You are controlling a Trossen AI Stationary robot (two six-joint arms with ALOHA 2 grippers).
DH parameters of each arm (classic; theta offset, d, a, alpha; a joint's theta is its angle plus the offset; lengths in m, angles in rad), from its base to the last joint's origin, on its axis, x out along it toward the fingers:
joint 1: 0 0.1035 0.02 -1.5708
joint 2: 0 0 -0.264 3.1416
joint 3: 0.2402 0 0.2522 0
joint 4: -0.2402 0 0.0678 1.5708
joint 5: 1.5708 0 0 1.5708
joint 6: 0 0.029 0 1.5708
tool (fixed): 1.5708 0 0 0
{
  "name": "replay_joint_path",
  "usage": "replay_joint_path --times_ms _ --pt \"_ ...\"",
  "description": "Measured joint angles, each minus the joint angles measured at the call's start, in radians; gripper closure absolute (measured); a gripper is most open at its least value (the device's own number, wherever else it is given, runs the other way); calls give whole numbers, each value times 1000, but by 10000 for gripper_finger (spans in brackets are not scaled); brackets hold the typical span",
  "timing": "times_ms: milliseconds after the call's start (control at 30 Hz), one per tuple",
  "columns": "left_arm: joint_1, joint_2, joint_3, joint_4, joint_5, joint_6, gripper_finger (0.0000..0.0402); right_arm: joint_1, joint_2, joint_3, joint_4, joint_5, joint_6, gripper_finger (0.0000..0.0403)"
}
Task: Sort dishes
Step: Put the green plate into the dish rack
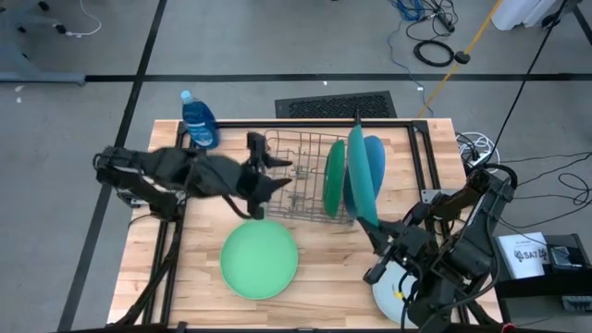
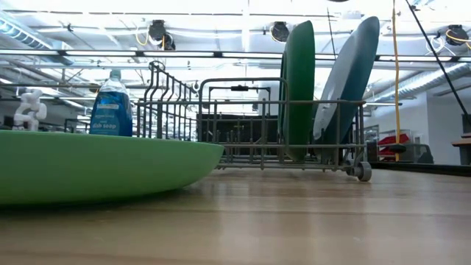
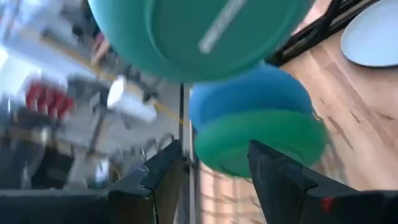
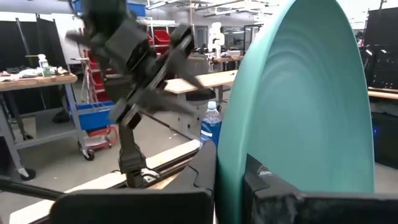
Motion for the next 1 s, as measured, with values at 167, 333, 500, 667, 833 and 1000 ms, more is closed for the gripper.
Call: replay_joint_path --times_ms 167,333,500,667,833,1000 --pt "73 17 125 44 212 207 220 0 7 -2 12 -1 0 394" --pt "138 88 262 -33 368 233 220 3 15 -2 57 -5 -16 394" --pt "148 165 376 -49 392 281 220 4 18 -2 126 1 -92 394" --pt "148 224 487 -49 392 347 220 -26 3 -2 128 -3 -98 394" --pt "148 227 502 -31 392 331 220 -69 -72 16 132 -9 -190 394" --pt "138 228 502 -54 392 278 220 -83 -148 104 209 -229 -565 394"
